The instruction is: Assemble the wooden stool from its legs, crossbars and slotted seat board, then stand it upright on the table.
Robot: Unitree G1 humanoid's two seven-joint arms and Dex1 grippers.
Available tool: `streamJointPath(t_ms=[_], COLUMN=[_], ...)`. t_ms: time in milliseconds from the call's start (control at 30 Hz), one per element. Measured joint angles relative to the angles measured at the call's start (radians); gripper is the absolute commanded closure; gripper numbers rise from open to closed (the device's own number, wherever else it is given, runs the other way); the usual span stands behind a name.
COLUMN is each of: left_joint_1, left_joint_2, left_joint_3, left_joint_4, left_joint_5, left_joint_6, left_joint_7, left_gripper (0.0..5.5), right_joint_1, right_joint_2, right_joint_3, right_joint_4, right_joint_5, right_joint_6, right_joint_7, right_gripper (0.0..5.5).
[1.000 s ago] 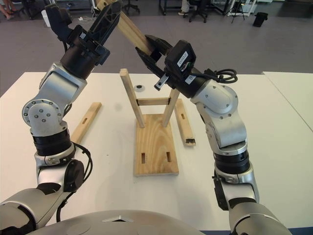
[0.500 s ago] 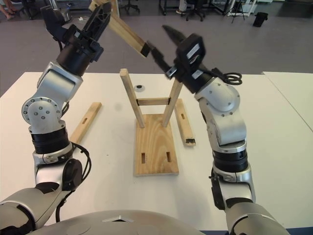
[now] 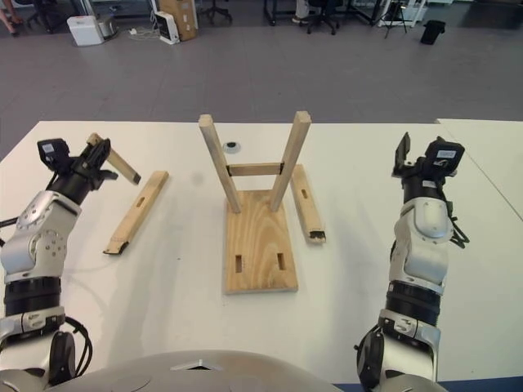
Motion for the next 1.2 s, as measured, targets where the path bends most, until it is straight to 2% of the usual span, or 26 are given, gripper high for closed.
streamJointPath(t_ms=[400, 700, 1000, 1200], left_joint_1=[0.018, -0.045, 0.031, 0.039], left_joint_2=[-0.02, -0.029, -0.053, -0.059], left_joint_3=[-0.058, -0.077, -0.065, -0.066], left_joint_4=[0.01, 0.101, -0.021, -0.023], left_joint_5=[0.08, 0.156, 0.149, 0.161], left_joint_6=[-0.005, -0.046, 0.003, -0.01], left_joint_7=[-0.028, -0.036, -0.023, -0.009], left_gripper=[5.1, 5.1, 5.1, 5.1], right_joint_1=[0.045, 0.045, 0.045, 0.068], right_joint_2=[0.034, 0.034, 0.037, 0.045], right_joint_3=[0.059, 0.083, 0.099, 0.102], right_joint_4=[-0.083, -0.084, -0.087, -0.093], right_joint_5=[-0.008, -0.01, -0.011, -0.014], right_joint_6=[0.018, 0.026, 0.026, 0.026], right_joint_7=[-0.031, -0.046, -0.05, -0.051], right_gripper=[2.5, 2.5, 2.5, 2.5])
